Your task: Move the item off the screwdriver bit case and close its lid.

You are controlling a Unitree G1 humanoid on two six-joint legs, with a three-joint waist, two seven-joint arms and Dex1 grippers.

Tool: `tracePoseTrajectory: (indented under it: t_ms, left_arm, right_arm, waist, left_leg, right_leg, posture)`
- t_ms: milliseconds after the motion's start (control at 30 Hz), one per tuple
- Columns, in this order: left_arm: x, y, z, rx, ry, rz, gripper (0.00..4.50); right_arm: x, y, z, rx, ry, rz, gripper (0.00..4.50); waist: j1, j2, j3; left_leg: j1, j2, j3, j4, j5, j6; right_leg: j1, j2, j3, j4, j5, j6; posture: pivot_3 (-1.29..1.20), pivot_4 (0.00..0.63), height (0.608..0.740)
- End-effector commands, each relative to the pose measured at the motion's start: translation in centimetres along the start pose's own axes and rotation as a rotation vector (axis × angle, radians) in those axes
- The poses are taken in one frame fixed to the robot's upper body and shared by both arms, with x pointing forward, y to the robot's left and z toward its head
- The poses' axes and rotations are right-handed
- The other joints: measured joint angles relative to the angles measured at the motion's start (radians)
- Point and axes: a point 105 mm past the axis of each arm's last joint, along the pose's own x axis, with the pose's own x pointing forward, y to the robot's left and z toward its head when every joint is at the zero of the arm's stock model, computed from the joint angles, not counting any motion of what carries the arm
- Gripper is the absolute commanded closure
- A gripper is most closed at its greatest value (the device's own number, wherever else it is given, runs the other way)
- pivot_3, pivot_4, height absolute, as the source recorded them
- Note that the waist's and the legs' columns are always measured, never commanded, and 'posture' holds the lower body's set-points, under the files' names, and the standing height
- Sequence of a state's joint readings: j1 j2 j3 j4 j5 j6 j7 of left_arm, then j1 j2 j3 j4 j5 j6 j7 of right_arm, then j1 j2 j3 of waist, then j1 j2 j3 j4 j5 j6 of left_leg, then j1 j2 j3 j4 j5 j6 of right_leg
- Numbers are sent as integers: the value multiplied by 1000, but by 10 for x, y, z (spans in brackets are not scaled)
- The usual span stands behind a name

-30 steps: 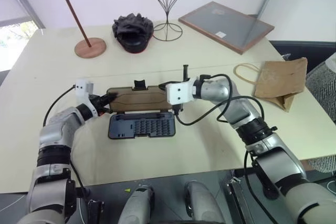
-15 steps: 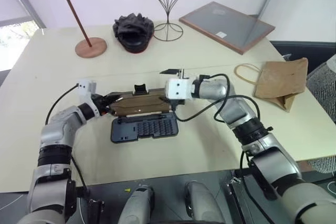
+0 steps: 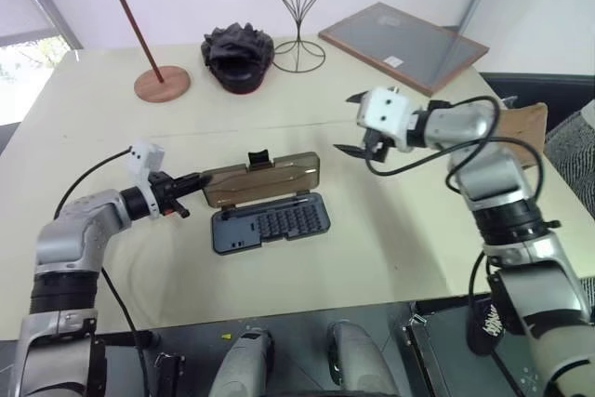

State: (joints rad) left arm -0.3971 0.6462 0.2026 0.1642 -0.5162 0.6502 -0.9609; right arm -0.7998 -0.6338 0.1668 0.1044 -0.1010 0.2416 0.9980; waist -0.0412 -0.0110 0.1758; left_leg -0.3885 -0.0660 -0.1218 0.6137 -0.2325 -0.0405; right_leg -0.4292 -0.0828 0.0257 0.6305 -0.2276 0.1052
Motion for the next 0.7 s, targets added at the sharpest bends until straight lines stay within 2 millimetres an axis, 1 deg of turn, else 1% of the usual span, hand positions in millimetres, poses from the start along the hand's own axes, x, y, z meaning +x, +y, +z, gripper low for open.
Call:
tracePoseTrajectory:
  t_ms: [33, 200, 333, 400, 533, 633, 700]
  left_arm:
    - [2, -11, 17, 35, -47, -40, 4500]
    - [0, -22, 19, 39, -32, -81, 4500]
    - [-14, -38, 16, 33, 14, -131, 4500]
    - [-26, -49, 11, 26, 58, -160, 4500]
    - [-44, -62, 1, 10, 124, -168, 4500]
    - [-58, -69, -6, -14, 156, -162, 4500]
    - [-63, -73, -8, -15, 164, -162, 4500]
  right_arm:
    - [-18, -3, 9, 29, -33, -19, 27]
    - [-23, -4, 8, 101, -34, -55, 27]
    - [-26, 1, 6, 125, -23, -55, 27]
    - [-26, 4, 4, 141, -17, -54, 27]
    - [-24, 9, 5, 170, -25, -42, 27]
    - [-18, 14, 9, 221, -43, -35, 27]
    - [-13, 16, 12, 265, -56, -31, 27]
  waist:
    - [0, 0, 0]
    - [-2, 0, 0]
    - [-2, 0, 0]
    - [-3, 0, 0]
    - [0, 0, 1]
    - [0, 0, 1]
    - [0, 0, 1]
  left_leg:
    - [0, 2, 0, 0, 0, 0]
    - [0, 3, 1, 1, 0, 0]
    - [-1, 3, 2, 0, 0, 0]
    - [-1, 3, 2, 0, 0, 0]
    - [-1, 4, 2, 0, 0, 0]
    - [-1, 4, 2, 0, 0, 0]
    - [-1, 4, 3, 0, 0, 0]
  right_leg:
    - [0, 0, 0, 0, 0, 0]
    - [0, 0, 0, 0, 0, 0]
    - [-1, 0, 0, -1, 0, 0]
    - [-1, 0, 0, -1, 0, 0]
    - [-1, 0, 0, -1, 0, 0]
    - [-1, 0, 0, -1, 0, -1]
    - [-1, 0, 0, -2, -1, -1]
  posture:
    - [0, 150, 740]
    - [0, 150, 740]
    - [0, 150, 740]
    - [0, 150, 740]
    - [0, 150, 740]
    - [0, 150, 740]
    - [0, 150, 740]
